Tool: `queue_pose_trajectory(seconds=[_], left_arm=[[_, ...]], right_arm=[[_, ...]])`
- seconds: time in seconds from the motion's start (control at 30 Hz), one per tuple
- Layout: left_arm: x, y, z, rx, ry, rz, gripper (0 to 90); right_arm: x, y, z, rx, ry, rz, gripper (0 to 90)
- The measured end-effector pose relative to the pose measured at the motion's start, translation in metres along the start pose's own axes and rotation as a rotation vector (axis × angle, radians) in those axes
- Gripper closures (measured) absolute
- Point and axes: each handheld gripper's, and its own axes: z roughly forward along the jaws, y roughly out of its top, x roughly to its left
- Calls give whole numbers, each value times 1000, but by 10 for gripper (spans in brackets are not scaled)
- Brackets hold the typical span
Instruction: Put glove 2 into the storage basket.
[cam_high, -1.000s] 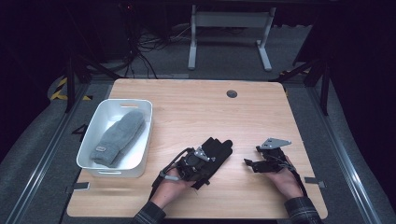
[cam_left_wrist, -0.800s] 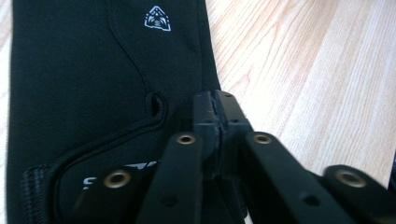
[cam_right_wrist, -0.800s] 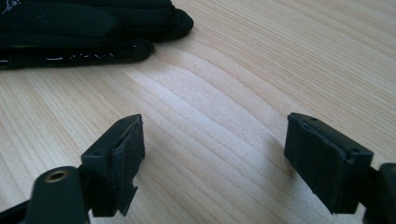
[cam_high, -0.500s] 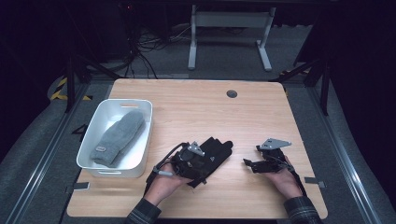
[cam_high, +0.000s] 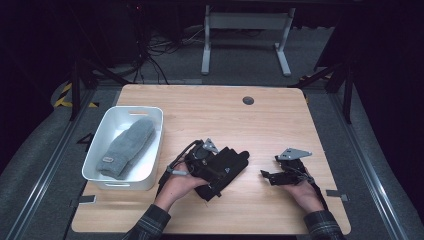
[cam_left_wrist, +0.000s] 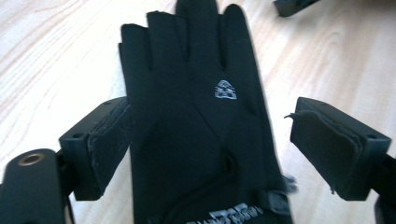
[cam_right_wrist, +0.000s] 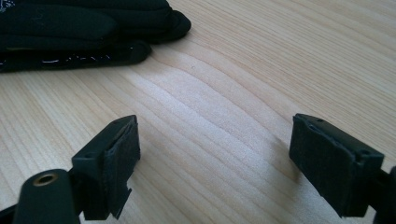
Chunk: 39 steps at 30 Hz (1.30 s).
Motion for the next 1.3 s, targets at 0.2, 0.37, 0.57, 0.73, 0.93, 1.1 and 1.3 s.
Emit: queue_pose_trajectory(seconds=[0.2, 0.37, 0.57, 0.73, 0.93, 1.1, 1.3], left_arm=[[-1, 3, 18, 37, 35, 20, 130], [1, 1, 28, 68, 57, 24, 124], [1, -3, 38, 98, 70, 22, 119], [1, -5, 40, 100, 69, 22, 130], [1, -7, 39, 91, 70, 27, 190], [1, -8, 36, 87, 64, 36, 302], [0, -9, 34, 76, 37, 41, 496]], right_arm=[[0, 0, 0, 0, 0, 0, 167], [0, 0, 0, 1, 1, -2, 165], [0, 0, 0, 1, 1, -1, 165], [0, 0, 0, 1, 2, -1, 165], [0, 0, 0, 1, 2, -2, 162], [0, 0, 0, 1, 1, -2, 162], [1, 0, 0, 1, 2, -2, 161]])
